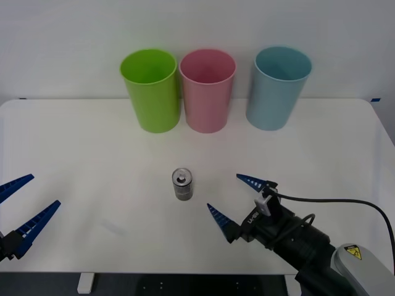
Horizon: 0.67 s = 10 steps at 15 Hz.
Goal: Grasp the object on the table and drop it into the matching bin: aluminum can to the light blue bin, PET bottle to the pink bin.
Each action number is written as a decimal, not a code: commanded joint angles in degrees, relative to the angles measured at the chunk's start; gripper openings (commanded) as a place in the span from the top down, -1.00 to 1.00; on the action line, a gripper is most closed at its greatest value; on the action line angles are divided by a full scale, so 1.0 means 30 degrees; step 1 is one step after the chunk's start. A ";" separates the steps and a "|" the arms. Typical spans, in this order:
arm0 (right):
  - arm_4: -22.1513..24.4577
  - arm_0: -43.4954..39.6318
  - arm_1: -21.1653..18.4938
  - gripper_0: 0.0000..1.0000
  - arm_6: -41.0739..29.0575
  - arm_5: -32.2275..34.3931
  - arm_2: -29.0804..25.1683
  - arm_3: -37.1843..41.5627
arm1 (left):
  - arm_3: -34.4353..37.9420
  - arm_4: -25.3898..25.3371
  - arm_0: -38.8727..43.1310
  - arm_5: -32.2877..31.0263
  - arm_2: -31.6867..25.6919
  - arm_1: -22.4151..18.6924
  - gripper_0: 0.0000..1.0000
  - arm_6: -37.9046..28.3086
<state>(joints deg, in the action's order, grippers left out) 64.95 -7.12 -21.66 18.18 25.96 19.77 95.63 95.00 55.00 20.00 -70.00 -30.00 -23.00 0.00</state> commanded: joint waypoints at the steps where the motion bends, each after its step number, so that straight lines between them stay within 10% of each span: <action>1: 0.0000 0.0587 0.0012 -1.00 -0.0024 -0.1328 0.1113 -0.0353 | 0.0000 0.0000 0.0000 0.0000 0.0000 0.0000 -1.00 0.0000; 10: 0.1231 0.3604 0.2678 -1.00 0.0269 -0.1651 0.1611 -0.4718 | 0.0000 0.0000 0.0000 0.0000 0.0000 0.0000 -1.00 0.0000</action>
<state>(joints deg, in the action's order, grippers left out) 68.49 2.88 -14.27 18.80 21.08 24.60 82.67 95.00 55.00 20.00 -70.00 -30.00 -23.00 0.00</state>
